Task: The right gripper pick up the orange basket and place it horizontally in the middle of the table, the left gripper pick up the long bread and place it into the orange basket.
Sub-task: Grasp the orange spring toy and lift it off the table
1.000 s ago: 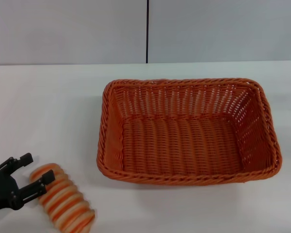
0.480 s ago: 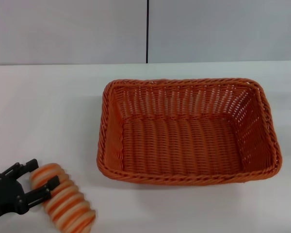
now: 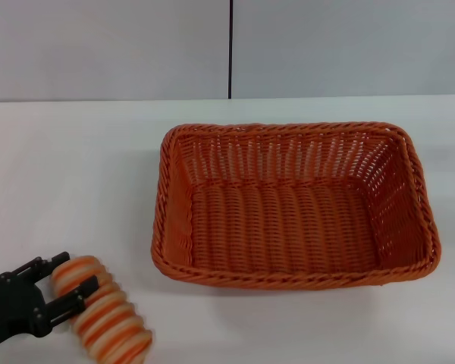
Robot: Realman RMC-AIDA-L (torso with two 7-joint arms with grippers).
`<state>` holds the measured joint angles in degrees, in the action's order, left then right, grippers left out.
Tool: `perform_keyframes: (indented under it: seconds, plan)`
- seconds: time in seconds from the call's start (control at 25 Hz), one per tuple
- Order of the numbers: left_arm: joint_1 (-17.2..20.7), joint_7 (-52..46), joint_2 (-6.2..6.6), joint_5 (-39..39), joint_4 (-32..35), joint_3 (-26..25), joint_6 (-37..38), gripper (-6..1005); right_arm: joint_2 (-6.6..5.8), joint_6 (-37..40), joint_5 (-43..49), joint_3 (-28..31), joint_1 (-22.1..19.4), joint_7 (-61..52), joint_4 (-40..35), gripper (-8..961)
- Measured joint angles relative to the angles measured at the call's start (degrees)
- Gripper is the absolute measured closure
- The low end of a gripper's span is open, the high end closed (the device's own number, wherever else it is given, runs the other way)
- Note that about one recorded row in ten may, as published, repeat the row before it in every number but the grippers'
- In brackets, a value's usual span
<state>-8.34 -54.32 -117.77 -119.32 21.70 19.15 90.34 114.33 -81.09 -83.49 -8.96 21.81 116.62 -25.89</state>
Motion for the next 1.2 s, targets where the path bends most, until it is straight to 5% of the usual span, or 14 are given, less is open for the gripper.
perform_keyframes:
  seconds: [0.08,0.16,0.88,1.2]
  plan:
    - [-0.03,0.03,0.00,0.00,0.01,0.27,-0.01,164,0.00,0.00,0.00,0.00,-0.07,0.09,0.04,446]
    - [-0.07,0.12,0.00,0.01,0.02,0.90,-0.07,346,0.01,0.00,0.00,0.00,-0.14,0.11,0.10,446]
    - [-0.19,0.03,0.59,0.48,0.54,-0.14,4.87,456,0.22,0.00,0.00,0.75,-0.80,0.18,0.05,446]
    - [-0.22,0.54,1.21,0.52,0.51,-7.44,10.24,538,0.46,0.00,-0.02,0.86,-0.91,0.18,0.09,446]
